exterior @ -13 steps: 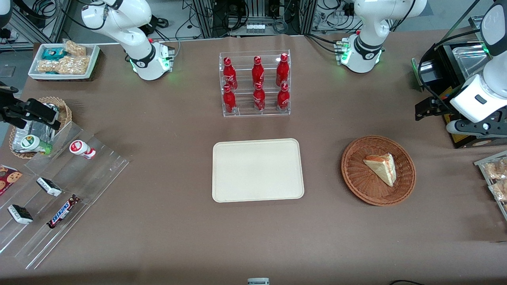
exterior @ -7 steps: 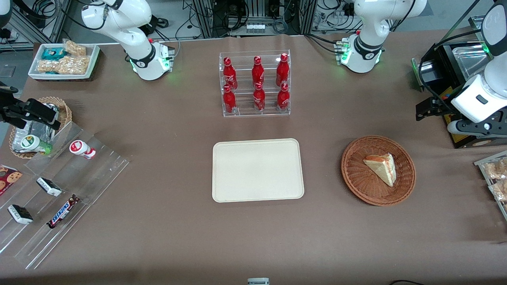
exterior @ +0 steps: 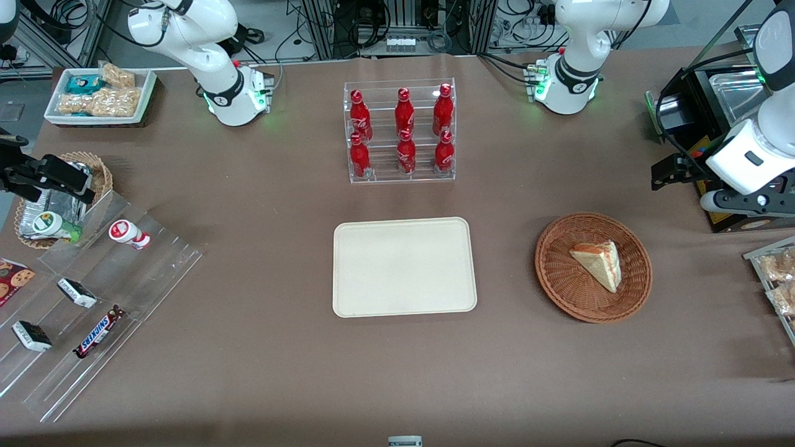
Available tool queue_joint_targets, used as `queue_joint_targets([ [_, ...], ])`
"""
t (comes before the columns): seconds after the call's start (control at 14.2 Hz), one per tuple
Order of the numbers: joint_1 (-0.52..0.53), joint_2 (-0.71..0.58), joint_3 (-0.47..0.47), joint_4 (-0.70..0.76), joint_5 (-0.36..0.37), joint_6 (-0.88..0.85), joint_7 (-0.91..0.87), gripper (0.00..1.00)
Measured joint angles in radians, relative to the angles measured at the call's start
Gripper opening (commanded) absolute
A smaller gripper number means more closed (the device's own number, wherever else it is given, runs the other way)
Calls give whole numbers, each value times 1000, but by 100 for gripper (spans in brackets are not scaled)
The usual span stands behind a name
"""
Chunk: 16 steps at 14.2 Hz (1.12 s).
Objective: Place sandwich from basket to tray
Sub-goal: 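Move the left gripper over the wicker basket toward the sandwich, then lower the open left gripper onto the wrapped sandwich in the basket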
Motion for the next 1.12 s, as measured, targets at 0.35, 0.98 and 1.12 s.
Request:
queue_joint_targets([
  [0.35,0,83,2,-17,1,48,0,100],
  [0.98,1,114,12,-362,2,516,-51,100],
  [1.12,1,114,13,-430,2,615,-135,100],
])
